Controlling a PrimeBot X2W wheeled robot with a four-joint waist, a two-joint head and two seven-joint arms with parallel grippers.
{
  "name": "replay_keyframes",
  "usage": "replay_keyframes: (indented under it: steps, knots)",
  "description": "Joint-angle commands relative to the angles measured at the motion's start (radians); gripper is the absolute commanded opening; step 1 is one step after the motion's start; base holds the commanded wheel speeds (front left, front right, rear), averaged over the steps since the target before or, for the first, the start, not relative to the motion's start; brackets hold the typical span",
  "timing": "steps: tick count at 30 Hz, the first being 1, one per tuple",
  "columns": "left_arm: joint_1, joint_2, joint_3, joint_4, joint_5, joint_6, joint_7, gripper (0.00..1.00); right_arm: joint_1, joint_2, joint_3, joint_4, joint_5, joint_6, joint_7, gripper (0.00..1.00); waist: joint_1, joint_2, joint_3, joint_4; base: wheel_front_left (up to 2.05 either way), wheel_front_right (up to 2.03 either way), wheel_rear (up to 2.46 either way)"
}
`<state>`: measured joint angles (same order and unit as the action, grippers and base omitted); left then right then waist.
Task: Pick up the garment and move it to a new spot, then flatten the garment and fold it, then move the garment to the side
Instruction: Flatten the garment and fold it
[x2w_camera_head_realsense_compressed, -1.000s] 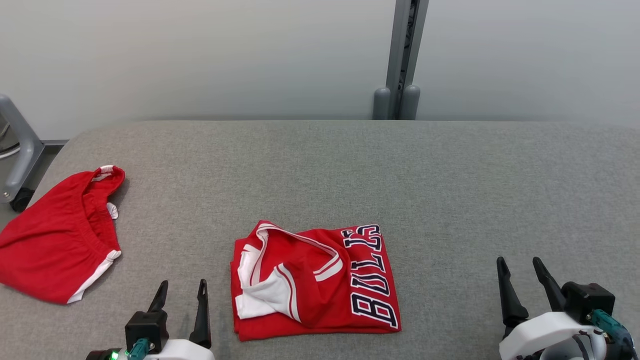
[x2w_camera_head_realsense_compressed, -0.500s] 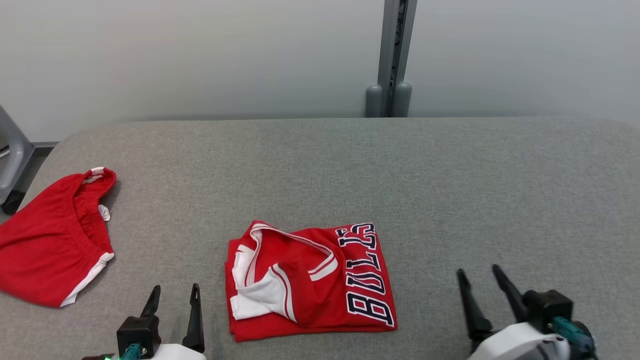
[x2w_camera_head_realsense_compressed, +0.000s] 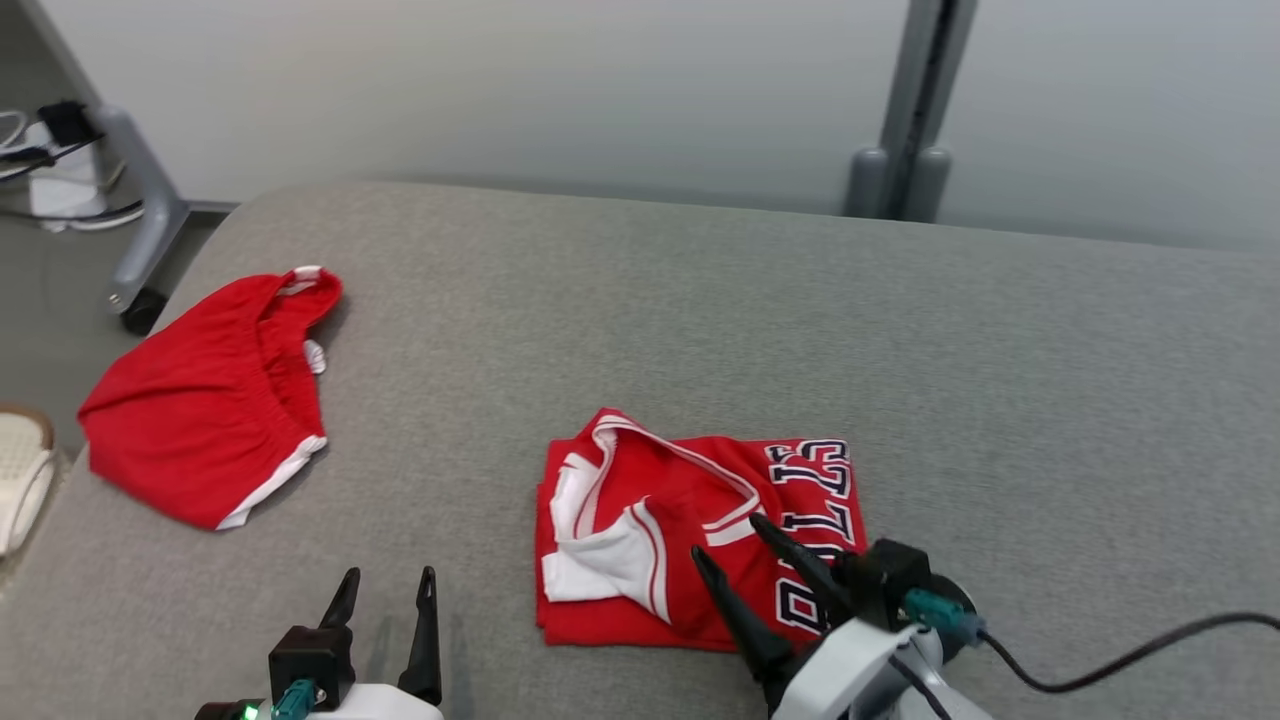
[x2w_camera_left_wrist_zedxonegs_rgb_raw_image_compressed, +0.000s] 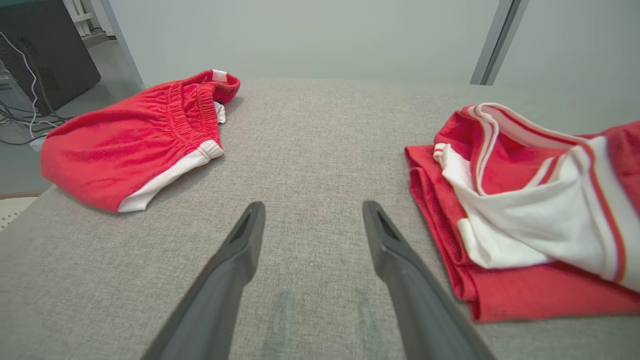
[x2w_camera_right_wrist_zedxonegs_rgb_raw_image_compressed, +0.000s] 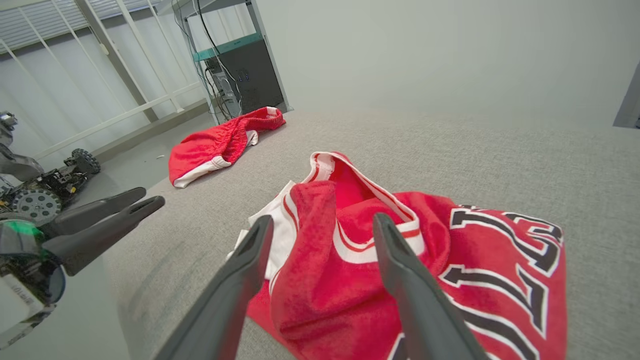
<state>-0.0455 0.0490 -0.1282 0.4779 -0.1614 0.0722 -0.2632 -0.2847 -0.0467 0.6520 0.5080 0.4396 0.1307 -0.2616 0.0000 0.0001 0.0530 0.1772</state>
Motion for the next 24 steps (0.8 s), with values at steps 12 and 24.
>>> replay_keyframes:
  steps: [12,24]
  knots:
    - [-0.02,0.004,-0.02,-0.004,-0.03,0.019,-0.002,1.0,-0.149,-0.008,0.071,0.196,0.057,0.0,-0.004,0.0,0.0,-0.0001,0.04,0.11,0.0,0.0,0.0]
    - [-0.04,0.004,-0.055,-0.005,-0.053,0.025,-0.002,1.0,-0.221,-0.007,0.416,0.122,0.169,0.0,0.025,0.0,0.0,-0.0001,0.047,0.12,0.0,0.0,0.0]
